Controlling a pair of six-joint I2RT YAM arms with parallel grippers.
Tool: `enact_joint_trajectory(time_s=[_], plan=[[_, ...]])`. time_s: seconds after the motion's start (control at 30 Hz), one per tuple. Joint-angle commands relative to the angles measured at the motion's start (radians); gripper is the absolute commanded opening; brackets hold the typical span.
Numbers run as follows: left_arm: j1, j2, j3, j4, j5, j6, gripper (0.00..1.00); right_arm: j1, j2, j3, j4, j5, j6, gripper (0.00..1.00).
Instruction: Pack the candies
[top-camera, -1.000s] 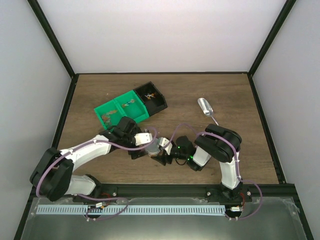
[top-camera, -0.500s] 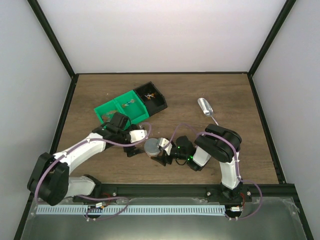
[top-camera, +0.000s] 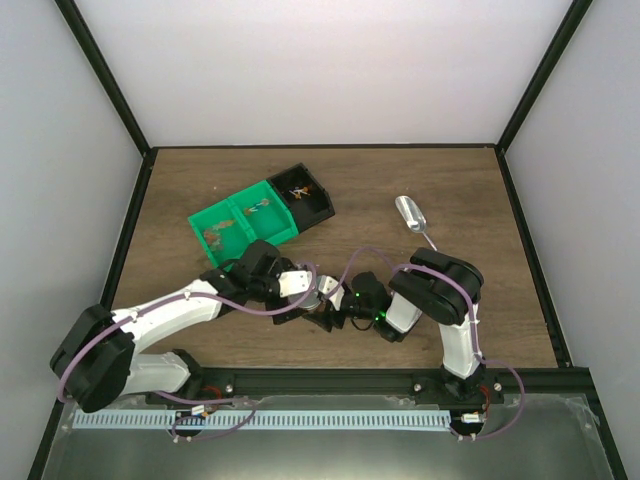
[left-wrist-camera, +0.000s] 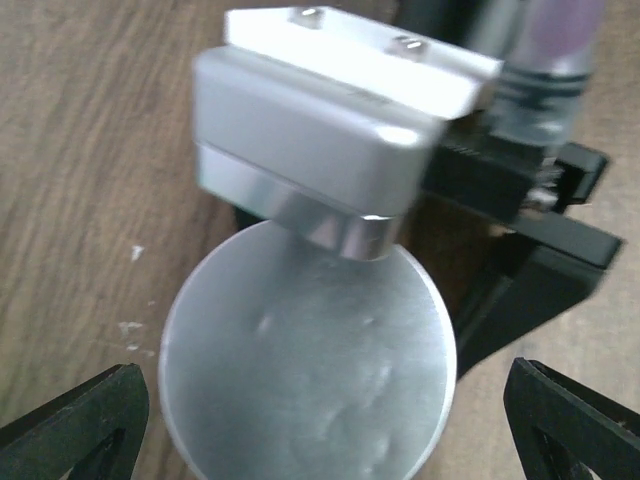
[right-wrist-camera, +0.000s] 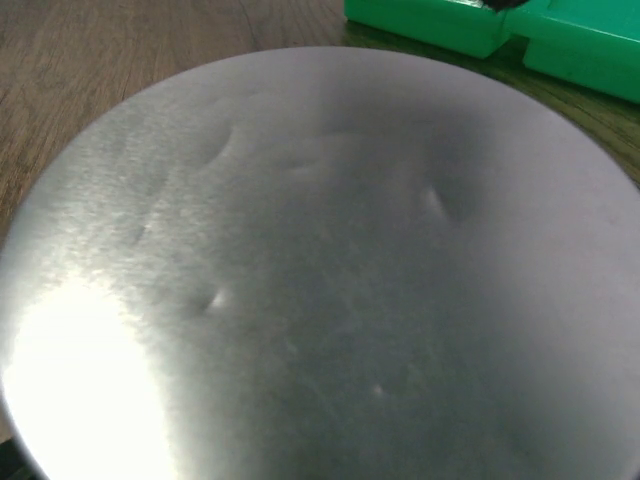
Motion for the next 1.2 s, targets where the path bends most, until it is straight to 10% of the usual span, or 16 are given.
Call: enact_joint_trajectory(time_s=[0.0,0.47,0.63,1.17], plan=[[-0.002,0.007,-0.025,0.061,-0.116,0.009,0.99,0.007,0.038,-0.003,-0.113,-0.008,0.009,0.45],[0.074,-0.026,-0.054,0.035,-0.205,0.058,0.97,0.013,0.036,-0.008,-0.117,-0.029,-0.010,0.40],[0.132,-0.070,-0.041,-0.050,-0.006,0.113,0.97,0.014,0.038,-0.005,-0.119,-0.021,-0.005,0.40],[0.024,0.020,0.030,0.026,-0.014,0.043,0.99,0.017,0.037,-0.006,-0.119,-0.020,-0.013,0.40]])
